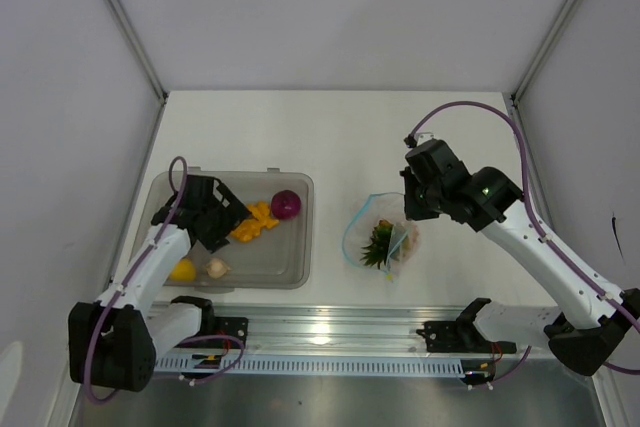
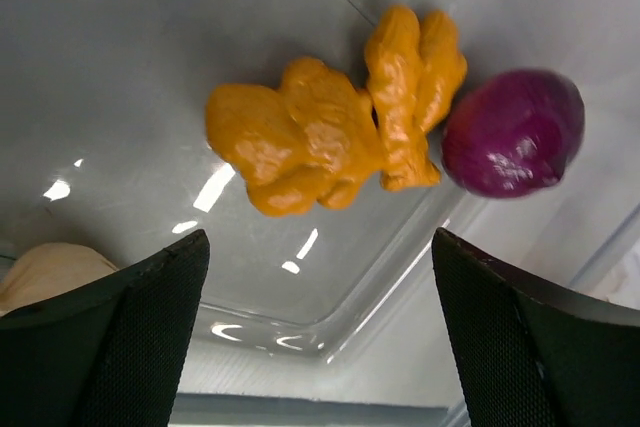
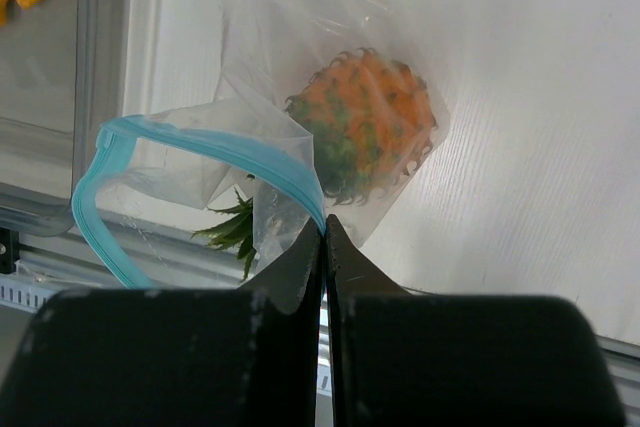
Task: Place the food in the zip-top bag and seal the zipper
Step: Pick up the fake vegetable from the bin.
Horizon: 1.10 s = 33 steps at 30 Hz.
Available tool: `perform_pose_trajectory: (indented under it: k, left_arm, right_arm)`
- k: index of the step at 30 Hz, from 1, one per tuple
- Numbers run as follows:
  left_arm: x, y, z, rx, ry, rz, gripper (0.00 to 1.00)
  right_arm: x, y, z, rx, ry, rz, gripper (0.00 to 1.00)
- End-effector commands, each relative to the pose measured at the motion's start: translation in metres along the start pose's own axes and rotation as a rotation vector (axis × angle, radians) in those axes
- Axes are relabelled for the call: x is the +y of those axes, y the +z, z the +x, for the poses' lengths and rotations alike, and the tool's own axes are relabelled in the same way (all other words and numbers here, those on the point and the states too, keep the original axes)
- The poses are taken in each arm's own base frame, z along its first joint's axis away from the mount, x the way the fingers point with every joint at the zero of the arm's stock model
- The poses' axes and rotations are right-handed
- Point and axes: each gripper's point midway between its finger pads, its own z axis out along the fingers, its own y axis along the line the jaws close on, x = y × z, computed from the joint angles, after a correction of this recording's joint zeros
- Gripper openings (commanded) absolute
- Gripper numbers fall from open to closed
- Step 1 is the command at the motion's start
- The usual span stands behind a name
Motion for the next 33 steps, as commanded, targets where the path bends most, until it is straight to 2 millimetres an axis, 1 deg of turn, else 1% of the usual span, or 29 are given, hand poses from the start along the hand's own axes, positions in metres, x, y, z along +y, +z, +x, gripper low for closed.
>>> perform_pose_trajectory:
  k: [1,3,8,14,18,20,23,24,26,27,30,31,33]
  left_arm:
    - [0.011,0.009,-0.019,-0.076,-0.083,-0.063,0.92]
    - [0.016,0.016,-0.02,-0.076,-0.102,-0.091,0.92]
    - [0.02,0.03,-0.025,-0.086,-0.124,-0.115,0.89]
    - [0.017,0.044,-0.03,-0.096,-0.142,-0.101,0.83]
    - [0.017,0.053,-0.027,-0.097,-0.16,-0.079,0.77]
    - [0.018,0.055,-0.025,-0.092,-0.169,-0.078,0.77]
    - [0.023,0.059,-0.021,-0.09,-0.177,-0.078,0.66]
    - [0.023,0.06,-0.021,-0.092,-0.18,-0.075,0.65]
    - [0.024,0.06,-0.021,-0.097,-0.18,-0.073,0.58]
    - [0.024,0.06,-0.021,-0.099,-0.178,-0.071,0.57]
    - [0.022,0.058,-0.021,-0.106,-0.176,-0.057,0.42]
    - [0.022,0.056,-0.022,-0.114,-0.178,-0.051,0.35]
    - [0.023,0.053,-0.023,-0.124,-0.176,-0.053,0.34]
  right_arm:
    - [0.004,0.001,-0.005,-0.019,0.0,-0.017,0.0]
    - [0.006,0.001,-0.006,-0.018,-0.002,-0.02,0.0]
    - [0.011,0.002,-0.006,-0.013,-0.009,-0.033,0.0]
    - [0.015,0.002,-0.006,-0.013,-0.016,-0.036,0.0]
    - [0.017,0.003,-0.005,-0.008,-0.021,-0.038,0.0]
    - [0.018,0.002,-0.004,-0.007,-0.024,-0.041,0.0]
    - [0.018,0.003,-0.004,-0.008,-0.025,-0.04,0.0]
    - [0.018,0.004,-0.004,-0.008,-0.027,-0.039,0.0]
    - [0.019,0.004,-0.004,-0.007,-0.025,-0.041,0.0]
    - [0.019,0.004,-0.003,-0.006,-0.025,-0.042,0.0]
    - [0.02,0.005,-0.002,-0.002,-0.024,-0.043,0.0]
    - [0.02,0.005,-0.001,-0.003,-0.023,-0.042,0.0]
    - [0.02,0.004,-0.001,-0.004,-0.024,-0.043,0.0]
